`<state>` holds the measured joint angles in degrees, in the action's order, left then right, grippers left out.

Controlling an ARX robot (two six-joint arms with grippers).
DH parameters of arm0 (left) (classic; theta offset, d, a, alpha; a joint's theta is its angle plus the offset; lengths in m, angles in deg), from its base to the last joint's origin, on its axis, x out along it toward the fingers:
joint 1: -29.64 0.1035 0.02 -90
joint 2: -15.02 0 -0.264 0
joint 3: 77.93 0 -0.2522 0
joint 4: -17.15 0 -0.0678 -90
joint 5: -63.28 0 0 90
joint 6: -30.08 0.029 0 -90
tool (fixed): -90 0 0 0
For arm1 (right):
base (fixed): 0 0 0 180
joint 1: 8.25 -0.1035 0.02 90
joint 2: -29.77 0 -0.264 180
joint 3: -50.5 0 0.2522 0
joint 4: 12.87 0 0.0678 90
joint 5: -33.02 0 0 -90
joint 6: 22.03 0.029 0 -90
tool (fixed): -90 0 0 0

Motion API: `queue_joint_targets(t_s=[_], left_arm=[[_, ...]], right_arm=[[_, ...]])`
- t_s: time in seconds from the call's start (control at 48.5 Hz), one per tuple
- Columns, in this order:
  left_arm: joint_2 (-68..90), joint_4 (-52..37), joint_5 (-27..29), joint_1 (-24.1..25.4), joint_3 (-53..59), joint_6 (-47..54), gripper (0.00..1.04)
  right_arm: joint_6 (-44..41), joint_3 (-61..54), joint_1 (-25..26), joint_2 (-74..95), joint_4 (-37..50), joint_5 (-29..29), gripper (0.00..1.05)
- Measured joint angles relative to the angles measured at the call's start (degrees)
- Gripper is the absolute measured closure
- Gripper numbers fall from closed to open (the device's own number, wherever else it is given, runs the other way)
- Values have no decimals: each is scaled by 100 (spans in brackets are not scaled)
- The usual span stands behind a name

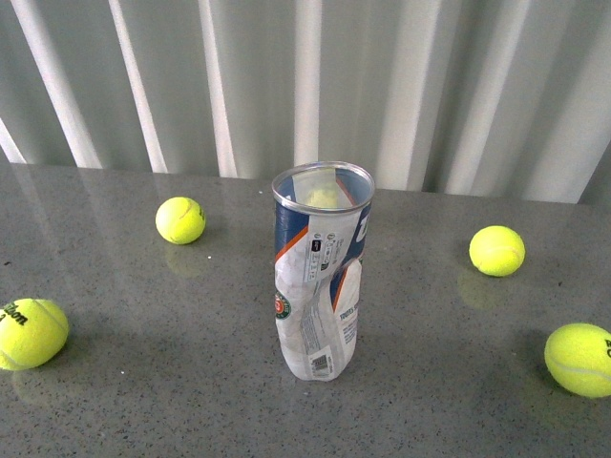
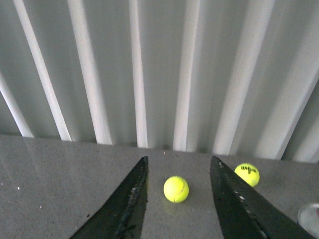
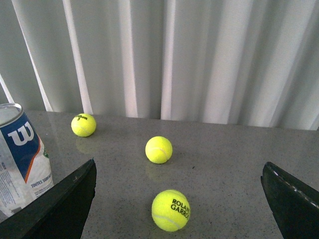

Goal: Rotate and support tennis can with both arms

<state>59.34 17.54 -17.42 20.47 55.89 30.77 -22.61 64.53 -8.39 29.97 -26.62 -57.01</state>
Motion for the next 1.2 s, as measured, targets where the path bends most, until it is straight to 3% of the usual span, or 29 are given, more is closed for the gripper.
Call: queue_joint_targets(t_s=[0.144,0.392,1.196], left_arm=[[-470,-378,-317,227,1062,-42,101],[-1285,-584,-896,894,2085,-79,101],[-3014,9,-931,903,3099,-79,101]], right_arm=[[2,0,0,0,0,17,7],[2,0,0,0,0,20,7],[2,0,0,0,0,13,7]])
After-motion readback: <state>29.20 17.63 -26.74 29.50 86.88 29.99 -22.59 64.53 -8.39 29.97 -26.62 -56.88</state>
